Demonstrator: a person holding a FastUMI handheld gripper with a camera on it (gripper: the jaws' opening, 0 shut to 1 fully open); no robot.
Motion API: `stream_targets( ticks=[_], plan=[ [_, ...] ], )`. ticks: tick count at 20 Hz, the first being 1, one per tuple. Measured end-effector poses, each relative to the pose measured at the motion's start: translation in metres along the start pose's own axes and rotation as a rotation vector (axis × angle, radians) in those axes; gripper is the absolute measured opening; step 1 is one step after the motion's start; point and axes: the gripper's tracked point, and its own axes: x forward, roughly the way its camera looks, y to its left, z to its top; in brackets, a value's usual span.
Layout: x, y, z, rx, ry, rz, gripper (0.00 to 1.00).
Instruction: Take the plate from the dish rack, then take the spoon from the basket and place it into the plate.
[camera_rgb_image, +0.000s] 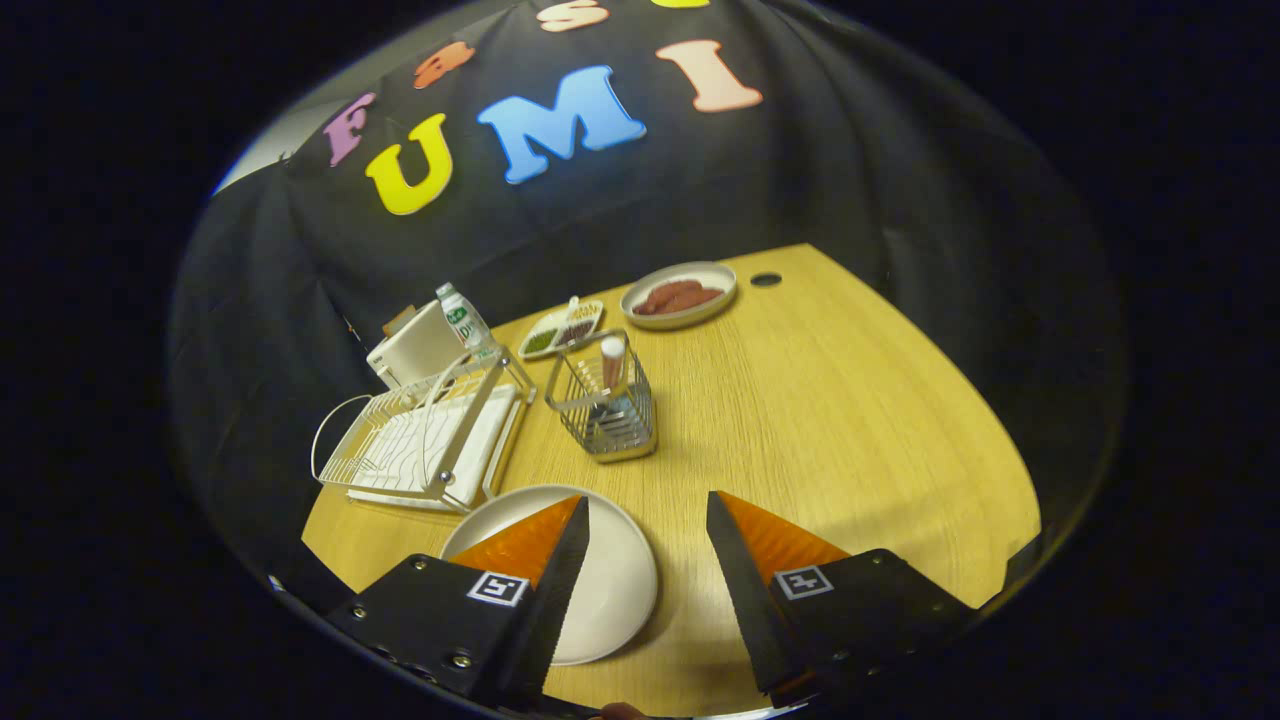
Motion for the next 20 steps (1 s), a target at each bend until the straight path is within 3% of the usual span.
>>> stream_targets(
  ticks=[4,9,20],
  plan=[
    [-0.014,0.004,0.063,-0.189,-0.266,-0.035,0.74],
    [-0.009,0.017,0.087,-0.289,-0.4,-0.029,0.74],
    [0.068,0.011,0.068,-0.311,-0.425,0.016,0.74]
  ],
)
